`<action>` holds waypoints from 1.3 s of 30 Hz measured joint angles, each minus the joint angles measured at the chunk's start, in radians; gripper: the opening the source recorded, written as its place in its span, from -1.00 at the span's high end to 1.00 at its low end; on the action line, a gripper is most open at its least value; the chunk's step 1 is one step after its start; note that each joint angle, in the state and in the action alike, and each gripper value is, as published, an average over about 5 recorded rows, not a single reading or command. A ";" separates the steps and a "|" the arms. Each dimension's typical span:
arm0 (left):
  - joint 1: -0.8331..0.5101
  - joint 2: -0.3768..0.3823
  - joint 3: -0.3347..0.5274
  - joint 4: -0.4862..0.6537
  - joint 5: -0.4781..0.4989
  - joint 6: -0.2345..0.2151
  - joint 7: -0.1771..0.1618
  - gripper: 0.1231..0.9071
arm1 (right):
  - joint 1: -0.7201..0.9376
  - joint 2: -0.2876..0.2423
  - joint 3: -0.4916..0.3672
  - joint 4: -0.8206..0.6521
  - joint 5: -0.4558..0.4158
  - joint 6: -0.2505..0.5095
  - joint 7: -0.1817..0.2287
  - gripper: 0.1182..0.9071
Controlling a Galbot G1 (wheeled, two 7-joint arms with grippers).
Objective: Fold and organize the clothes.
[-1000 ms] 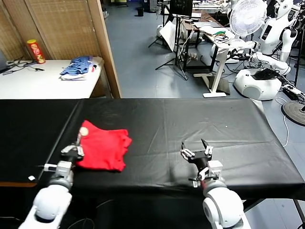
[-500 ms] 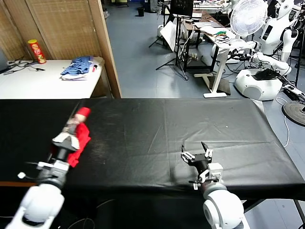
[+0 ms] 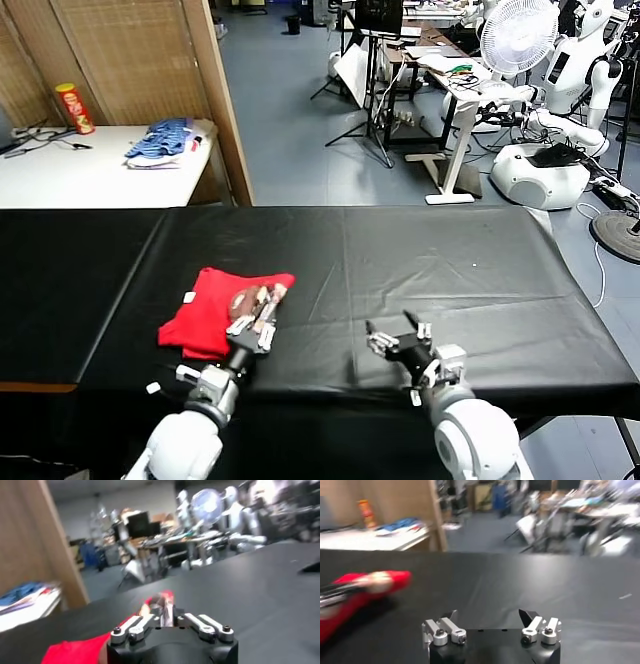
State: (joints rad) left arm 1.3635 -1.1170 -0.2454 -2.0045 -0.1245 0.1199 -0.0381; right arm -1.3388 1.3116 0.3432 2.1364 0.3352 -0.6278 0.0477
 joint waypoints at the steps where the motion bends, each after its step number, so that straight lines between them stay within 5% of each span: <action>1: 0.006 0.005 -0.001 -0.005 -0.008 -0.021 0.019 0.09 | 0.008 0.000 -0.009 -0.009 0.022 -0.004 0.003 -0.72; 4: 0.026 0.022 -0.011 -0.030 -0.048 -0.080 0.069 -0.33 | 0.041 0.011 -0.043 -0.041 0.088 -0.013 0.023 -0.72; 8: 0.043 0.034 -0.033 -0.066 -0.088 -0.119 0.082 -0.68 | 0.102 0.040 -0.094 -0.102 0.172 -0.020 0.061 -0.72; 18: 0.095 0.029 -0.079 -0.115 -0.069 -0.168 0.055 -0.72 | 0.282 0.142 -0.220 -0.329 0.248 -0.024 0.067 -0.68; 22: 0.124 0.022 -0.097 -0.121 -0.063 -0.181 0.055 -0.72 | 0.320 0.171 -0.257 -0.396 0.227 -0.019 0.037 -0.32; 27: 0.149 0.017 -0.115 -0.122 -0.068 -0.187 0.052 -0.72 | 0.341 0.175 -0.286 -0.445 0.133 0.033 -0.030 0.35; 32: 0.164 0.017 -0.130 -0.120 -0.079 -0.177 0.047 -0.72 | 0.342 0.141 -0.290 -0.463 -0.080 0.143 -0.114 0.93; 36: 0.179 0.019 -0.146 -0.107 -0.079 -0.170 0.046 -0.72 | 0.329 0.072 -0.266 -0.456 -0.258 0.246 -0.182 0.93; 39: 0.189 0.020 -0.160 -0.091 -0.089 -0.159 0.042 -0.72 | 0.305 -0.006 -0.237 -0.429 -0.320 0.325 -0.224 0.65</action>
State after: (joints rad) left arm 1.5522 -1.0974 -0.4052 -2.0956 -0.2134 -0.0387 0.0036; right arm -1.0336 1.3055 0.1066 1.7071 0.0150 -0.3030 -0.1760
